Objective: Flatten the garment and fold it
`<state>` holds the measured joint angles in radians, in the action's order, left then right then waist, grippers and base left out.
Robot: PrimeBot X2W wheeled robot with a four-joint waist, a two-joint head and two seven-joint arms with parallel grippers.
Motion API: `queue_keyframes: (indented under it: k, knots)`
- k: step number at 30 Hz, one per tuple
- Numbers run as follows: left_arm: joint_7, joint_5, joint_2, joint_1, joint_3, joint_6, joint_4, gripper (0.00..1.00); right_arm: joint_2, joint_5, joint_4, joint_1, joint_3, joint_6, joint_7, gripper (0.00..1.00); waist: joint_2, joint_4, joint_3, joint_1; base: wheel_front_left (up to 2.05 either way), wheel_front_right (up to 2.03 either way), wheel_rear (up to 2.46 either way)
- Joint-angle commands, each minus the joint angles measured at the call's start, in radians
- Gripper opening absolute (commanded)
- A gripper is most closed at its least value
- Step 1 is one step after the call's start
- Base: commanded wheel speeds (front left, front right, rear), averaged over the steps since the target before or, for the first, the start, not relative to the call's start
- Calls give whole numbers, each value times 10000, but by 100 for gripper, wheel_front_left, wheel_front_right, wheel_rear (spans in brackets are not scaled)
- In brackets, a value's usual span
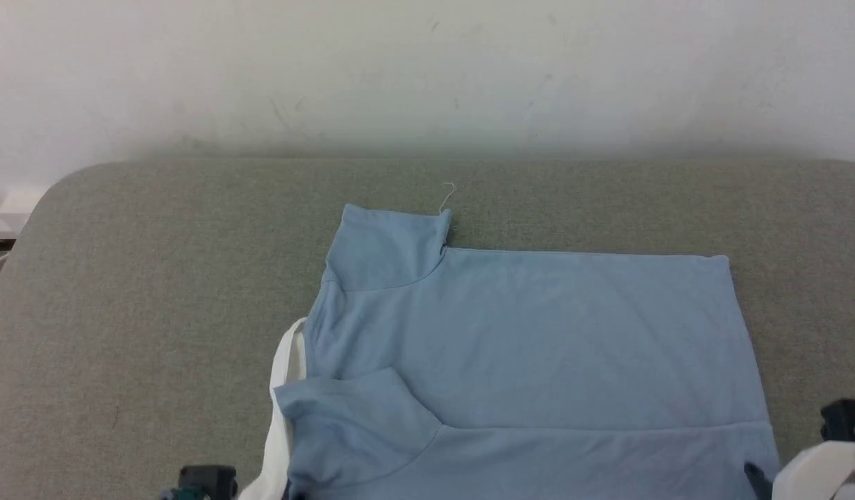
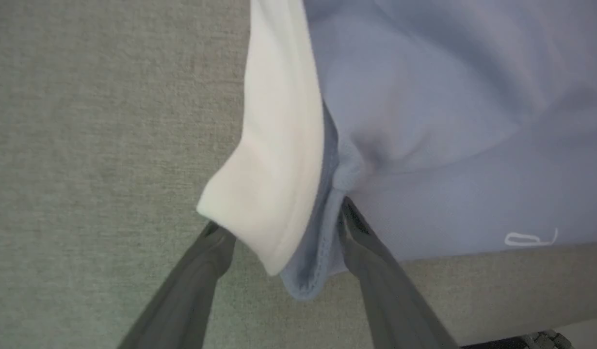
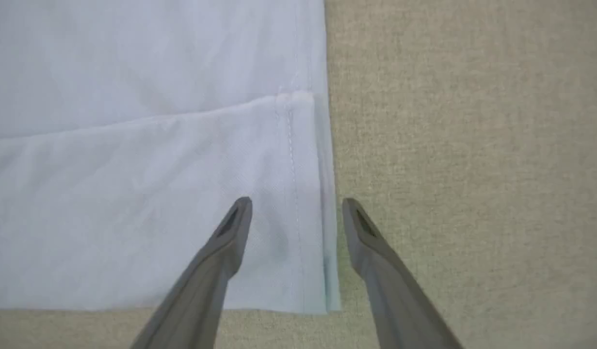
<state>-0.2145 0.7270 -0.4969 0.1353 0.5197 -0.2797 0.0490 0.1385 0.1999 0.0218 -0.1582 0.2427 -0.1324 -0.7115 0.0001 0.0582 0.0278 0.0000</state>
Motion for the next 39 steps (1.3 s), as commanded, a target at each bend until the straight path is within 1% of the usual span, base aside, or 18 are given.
queue_keyframes:
  k: [1,5,7,9,10,13,16,20,22,25,27,29,30,36,39]
  knots:
    - [303,-124,15,-254,-158,73,49,100,91,86,-25,227,-71,17,275,100,-1,5,-51,0,0,0,0]
    - [1360,-133,236,-464,-577,162,-153,100,329,340,-372,596,-400,17,1522,100,-1,-1,-252,0,0,0,0]
    - [1881,-260,254,-553,-734,190,-340,100,593,302,-718,772,-718,17,2432,100,-1,-28,-354,0,0,0,0]
    - [2534,-382,293,-695,-885,358,-578,100,747,109,-1106,924,-928,17,3431,100,-1,-47,-416,0,0,0,0]
    - [2864,-440,301,-772,-972,446,-656,100,697,67,-1294,982,-978,17,3840,100,-1,-62,-436,0,0,0,0]
    - [3770,-972,115,-1066,-1161,489,-729,100,586,-206,-1811,1102,-1248,17,4853,100,-1,-162,-429,0,0,0,0]
    - [4398,-1324,157,-1403,-1373,543,-855,100,486,-594,-2122,1151,-1490,17,5866,100,-1,-274,-334,0,0,0,0]
    - [4681,-1785,308,-1924,-1593,681,-974,100,144,-1033,-1999,1174,-1576,17,7049,100,-1,-441,27,0,0,0,0]
    - [4712,-2034,271,-2224,-1584,822,-938,100,-37,-1221,-1861,1249,-1612,17,7452,100,-1,-577,250,0,0,0,0]
    - [4568,-2255,101,-2797,-1450,1084,-702,100,-210,-1419,-1697,1419,-1734,17,7803,100,-1,-801,667,0,0,0,0]
    - [4039,-2383,-102,-3335,-1308,1231,-424,100,-286,-1513,-1624,1566,-1785,17,7897,100,-1,-960,1008,0,0,0,0]
    - [3408,-2449,-309,-4055,-1169,1493,-153,100,-323,-1622,-1598,1739,-1856,17,7943,100,-1,-1132,1387,0,0,0,0]
    - [3408,-2449,-309,-4055,-1169,1493,-153,100,-323,-1622,-1598,1739,-1856,17,7943,100,-1,-1132,1387,0,0,0,0]
    - [1417,-2733,-955,-6599,-640,2641,943,100,-458,-1851,-1667,2260,-2091,17,8037,100,-1,-1771,2496,0,0,0,0]
    - [520,-2698,-1150,-7860,-506,3229,1572,100,-565,-1851,-1681,2503,-2215,17,8145,100,-1,-2156,3016,0,0,0,0]
